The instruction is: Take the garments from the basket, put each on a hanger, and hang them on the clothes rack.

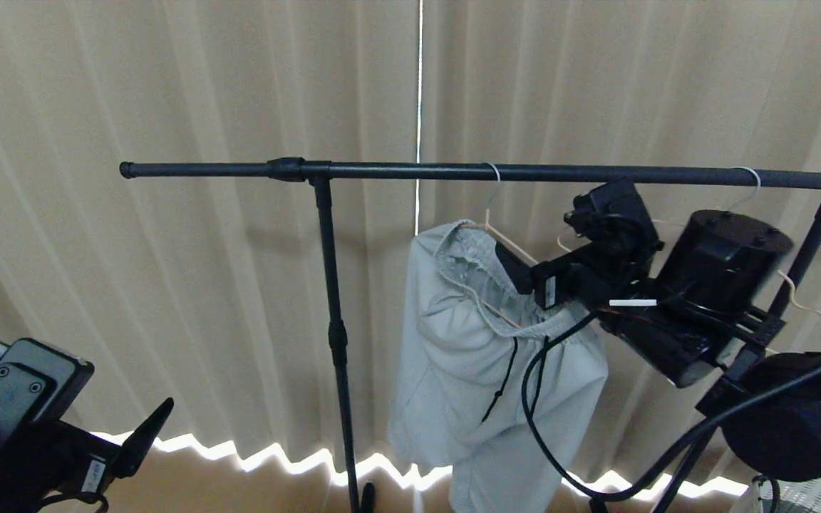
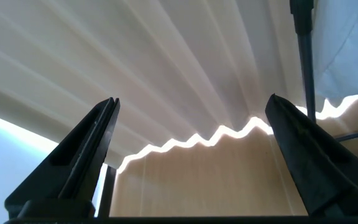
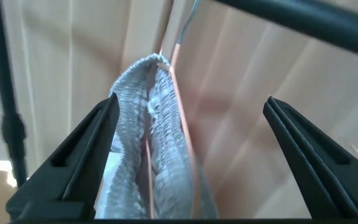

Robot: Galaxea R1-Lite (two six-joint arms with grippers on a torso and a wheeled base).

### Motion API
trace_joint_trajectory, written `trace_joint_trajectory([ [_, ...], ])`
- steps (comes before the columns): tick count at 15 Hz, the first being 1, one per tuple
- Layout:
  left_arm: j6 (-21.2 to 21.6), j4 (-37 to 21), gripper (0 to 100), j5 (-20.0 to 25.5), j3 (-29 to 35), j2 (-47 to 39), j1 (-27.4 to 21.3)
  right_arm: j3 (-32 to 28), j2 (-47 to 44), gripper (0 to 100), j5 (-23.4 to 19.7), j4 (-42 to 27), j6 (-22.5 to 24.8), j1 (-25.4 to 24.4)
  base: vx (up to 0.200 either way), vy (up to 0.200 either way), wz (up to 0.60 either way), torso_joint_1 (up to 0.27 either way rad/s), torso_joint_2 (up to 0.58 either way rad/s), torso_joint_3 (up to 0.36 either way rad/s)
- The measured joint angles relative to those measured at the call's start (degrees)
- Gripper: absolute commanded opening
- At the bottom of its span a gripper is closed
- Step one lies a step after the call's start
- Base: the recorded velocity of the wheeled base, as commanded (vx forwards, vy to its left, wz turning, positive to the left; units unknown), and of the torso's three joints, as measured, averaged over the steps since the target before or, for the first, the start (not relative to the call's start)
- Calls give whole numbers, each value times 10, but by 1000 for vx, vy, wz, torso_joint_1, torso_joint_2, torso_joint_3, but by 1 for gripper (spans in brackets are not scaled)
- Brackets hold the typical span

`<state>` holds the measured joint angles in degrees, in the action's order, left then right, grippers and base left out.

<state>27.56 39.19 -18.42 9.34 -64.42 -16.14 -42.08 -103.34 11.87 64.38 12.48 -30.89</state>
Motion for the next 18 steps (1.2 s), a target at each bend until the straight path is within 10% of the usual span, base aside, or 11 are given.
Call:
trace_joint_trajectory([
  [18, -69, -2, 100, 38, -87, 60, 95, 246, 297, 100, 24, -316, -8, 158, 0, 0, 0, 0, 0, 0],
])
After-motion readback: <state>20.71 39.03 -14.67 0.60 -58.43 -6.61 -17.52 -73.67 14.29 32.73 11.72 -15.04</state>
